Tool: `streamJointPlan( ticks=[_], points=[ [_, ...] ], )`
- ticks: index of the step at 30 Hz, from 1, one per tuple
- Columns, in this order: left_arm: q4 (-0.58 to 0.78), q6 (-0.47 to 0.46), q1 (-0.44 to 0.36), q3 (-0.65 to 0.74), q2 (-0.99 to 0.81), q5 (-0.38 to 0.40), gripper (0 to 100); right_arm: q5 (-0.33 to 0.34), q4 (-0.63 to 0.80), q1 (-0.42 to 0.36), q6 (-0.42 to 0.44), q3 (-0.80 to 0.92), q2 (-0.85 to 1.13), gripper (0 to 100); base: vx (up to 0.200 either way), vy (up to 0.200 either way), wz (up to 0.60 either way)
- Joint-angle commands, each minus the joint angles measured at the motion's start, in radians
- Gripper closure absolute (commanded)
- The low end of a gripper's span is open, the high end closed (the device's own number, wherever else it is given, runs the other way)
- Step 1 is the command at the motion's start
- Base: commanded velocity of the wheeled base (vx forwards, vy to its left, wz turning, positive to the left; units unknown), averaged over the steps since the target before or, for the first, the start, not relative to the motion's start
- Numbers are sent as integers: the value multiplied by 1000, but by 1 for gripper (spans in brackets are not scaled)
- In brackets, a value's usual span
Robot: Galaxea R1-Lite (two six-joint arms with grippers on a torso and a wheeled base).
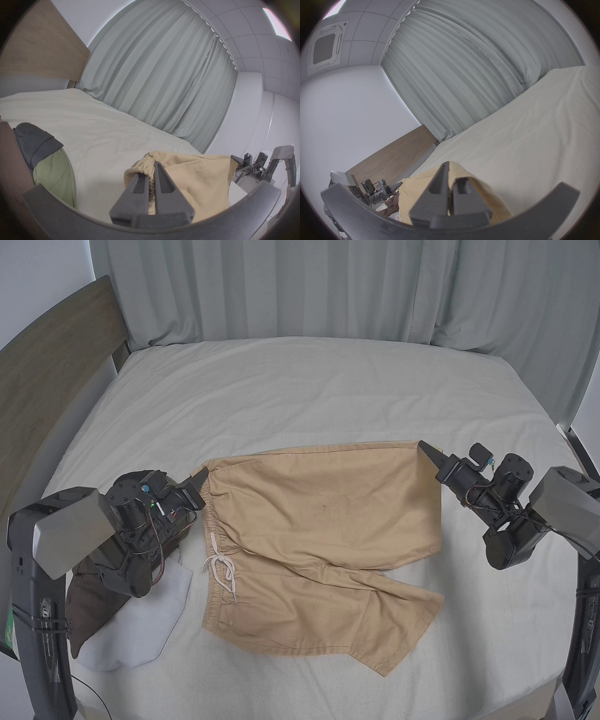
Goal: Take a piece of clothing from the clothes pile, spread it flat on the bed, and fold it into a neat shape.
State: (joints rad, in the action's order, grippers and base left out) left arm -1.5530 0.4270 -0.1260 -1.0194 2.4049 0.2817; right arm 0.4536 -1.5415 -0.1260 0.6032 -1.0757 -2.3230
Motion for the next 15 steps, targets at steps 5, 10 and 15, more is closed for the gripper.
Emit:
streamJointPlan(
  ticks=[5, 10, 15],
  points=[
    [-1, 78, -1, -56, 53, -22, 100, 2, 18, 8, 6, -107, -105, 100, 0, 0, 0],
    [-2, 79, 0, -90, 85, -30, 100, 0, 37, 9, 6, -185, -153, 100, 0, 0, 0],
    [-1, 84, 0, -111, 100, -47, 100, 0, 64, 9, 7, -227, -164, 100, 0, 0, 0]
  ],
)
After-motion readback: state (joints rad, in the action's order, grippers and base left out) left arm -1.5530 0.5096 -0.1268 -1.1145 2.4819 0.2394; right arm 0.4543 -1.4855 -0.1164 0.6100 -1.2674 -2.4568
